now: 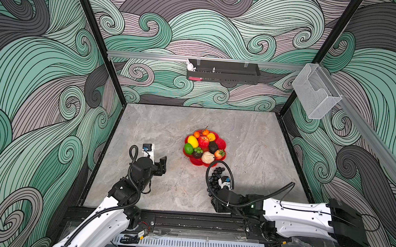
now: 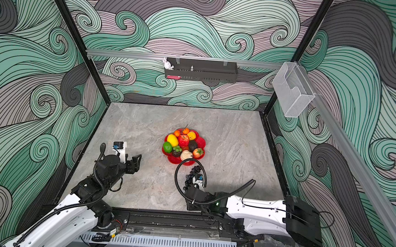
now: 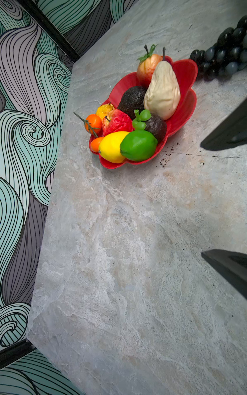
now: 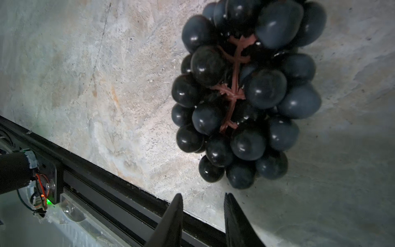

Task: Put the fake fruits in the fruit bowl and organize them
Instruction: 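Close the right gripper on the grape bunch's stem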

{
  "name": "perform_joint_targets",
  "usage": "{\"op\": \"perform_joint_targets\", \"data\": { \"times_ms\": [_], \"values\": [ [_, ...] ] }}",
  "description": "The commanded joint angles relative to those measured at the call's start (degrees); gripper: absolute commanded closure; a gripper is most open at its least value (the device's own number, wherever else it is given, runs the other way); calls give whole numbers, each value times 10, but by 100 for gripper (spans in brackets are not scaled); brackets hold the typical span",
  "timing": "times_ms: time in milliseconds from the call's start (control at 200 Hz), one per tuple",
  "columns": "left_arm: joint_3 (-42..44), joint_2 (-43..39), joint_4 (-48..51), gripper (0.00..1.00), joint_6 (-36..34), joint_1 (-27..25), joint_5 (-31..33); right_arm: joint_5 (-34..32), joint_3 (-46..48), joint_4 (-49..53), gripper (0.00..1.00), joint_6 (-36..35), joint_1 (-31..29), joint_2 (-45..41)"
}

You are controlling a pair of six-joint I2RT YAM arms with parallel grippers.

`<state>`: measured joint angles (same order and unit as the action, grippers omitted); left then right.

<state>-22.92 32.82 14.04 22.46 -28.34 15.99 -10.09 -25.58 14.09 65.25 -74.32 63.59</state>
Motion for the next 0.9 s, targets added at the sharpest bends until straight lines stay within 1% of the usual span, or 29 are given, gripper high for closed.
{"op": "perform_joint_targets", "data": {
  "times_ms": [0,415,626,891],
  "values": [
    [2,0,-17,22,5,-4,0,-22,4,-18,66,22,-3,10],
    [2,2,-18,19,5,-4,-1,-22,8,-27,73,44,-1,45],
    [0,5,-18,17,5,-4,-16,-13,7,-40,75,40,6,60],
    [2,2,-17,17,4,-4,-13,-10,10,-48,78,47,18,78]
  ]
}}
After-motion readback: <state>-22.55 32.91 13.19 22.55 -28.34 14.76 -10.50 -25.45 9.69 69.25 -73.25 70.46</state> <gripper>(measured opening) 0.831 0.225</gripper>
